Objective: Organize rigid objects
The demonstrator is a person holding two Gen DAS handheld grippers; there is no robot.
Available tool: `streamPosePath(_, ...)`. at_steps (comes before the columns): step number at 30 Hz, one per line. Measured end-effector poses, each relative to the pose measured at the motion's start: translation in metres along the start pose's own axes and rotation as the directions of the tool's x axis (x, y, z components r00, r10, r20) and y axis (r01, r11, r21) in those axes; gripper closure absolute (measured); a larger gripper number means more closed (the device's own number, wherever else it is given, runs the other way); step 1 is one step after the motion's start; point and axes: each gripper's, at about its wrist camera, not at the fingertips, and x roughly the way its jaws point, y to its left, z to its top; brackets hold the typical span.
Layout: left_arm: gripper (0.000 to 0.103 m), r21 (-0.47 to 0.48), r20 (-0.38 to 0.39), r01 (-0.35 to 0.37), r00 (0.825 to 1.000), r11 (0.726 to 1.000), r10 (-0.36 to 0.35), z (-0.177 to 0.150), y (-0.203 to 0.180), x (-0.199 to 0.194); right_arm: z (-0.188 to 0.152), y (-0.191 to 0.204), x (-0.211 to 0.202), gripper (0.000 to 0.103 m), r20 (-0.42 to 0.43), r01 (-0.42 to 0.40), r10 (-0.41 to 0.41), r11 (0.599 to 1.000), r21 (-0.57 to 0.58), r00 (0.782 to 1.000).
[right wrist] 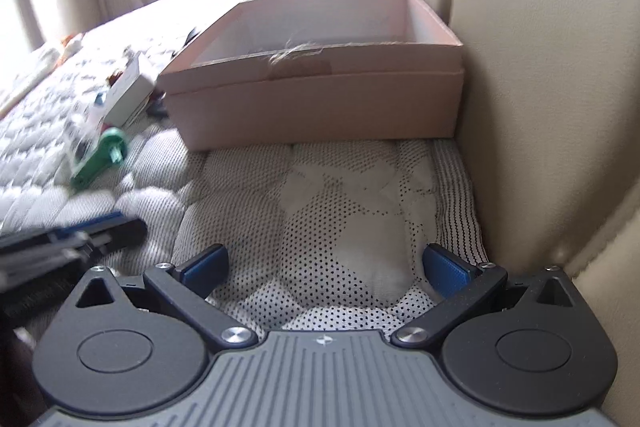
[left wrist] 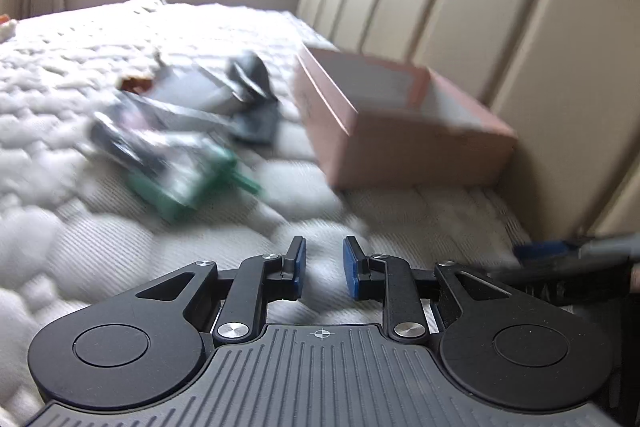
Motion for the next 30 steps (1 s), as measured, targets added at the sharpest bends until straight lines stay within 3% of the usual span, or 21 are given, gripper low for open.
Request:
streamPosePath(4,0.078,-0.103,0.027,-0.123,0.992,0.987,0.127,0.036,0.052,-0.009,-0.004,0.01,0.004,0.0,0.011,0.045,-0.045,0.999,-0.03,0.999)
streamPosePath(8,0.077,-0.279,-0.014,-0.21,0.977,0.937,0.215,0.064,0.107,-0.006,0.002,0.017,0.009,0.0,-0.035,0.079,-0.081,0.995,-0.054,0.996)
streamPosePath(12,0.077,-0.425,-0.032,-0.195,0.979,0.884,0.2,0.072,0.141,-0.006,0.01,0.022,0.01,0.0,-0.069,0.091,-0.096,0.993,-0.075,0.993)
streamPosePath(18,0.077,-0.523,-0.088,-0.168,0.986,0.835,0.143,0.07,0.148,0.013,0.008,0.036,-0.015,0.0,0.056,0.005,-0.004,1.0,-0.027,0.998)
streamPosePath(20,0.077,-0.524,-0.09,-0.174,0.985,0.834,0.149,0.072,0.15,0.025,0.008,0.044,-0.019,0.0,0.087,-0.007,0.009,1.0,-0.025,0.996)
streamPosePath(22,0.074,-0.484,-0.092,-0.187,0.982,0.855,0.163,0.071,0.148,0.036,0.013,0.054,-0.023,0.0,0.097,-0.023,0.028,0.998,-0.055,0.995)
streamPosePath(24,0.059,-0.463,-0.081,-0.199,0.98,0.864,0.182,0.065,0.147,0.04,0.017,0.065,-0.025,0.0,0.14,-0.038,0.051,0.995,-0.095,0.989)
streamPosePath(26,0.059,-0.472,-0.092,-0.194,0.981,0.86,0.171,0.064,0.147,0.04,0.021,0.076,-0.028,0.0,0.185,-0.012,0.037,0.991,-0.134,0.982)
streamPosePath(30,0.059,-0.404,-0.155,-0.178,0.98,0.897,0.125,0.068,0.138,0.038,0.028,0.084,-0.032,0.0,0.175,-0.071,0.1,0.983,-0.167,0.98)
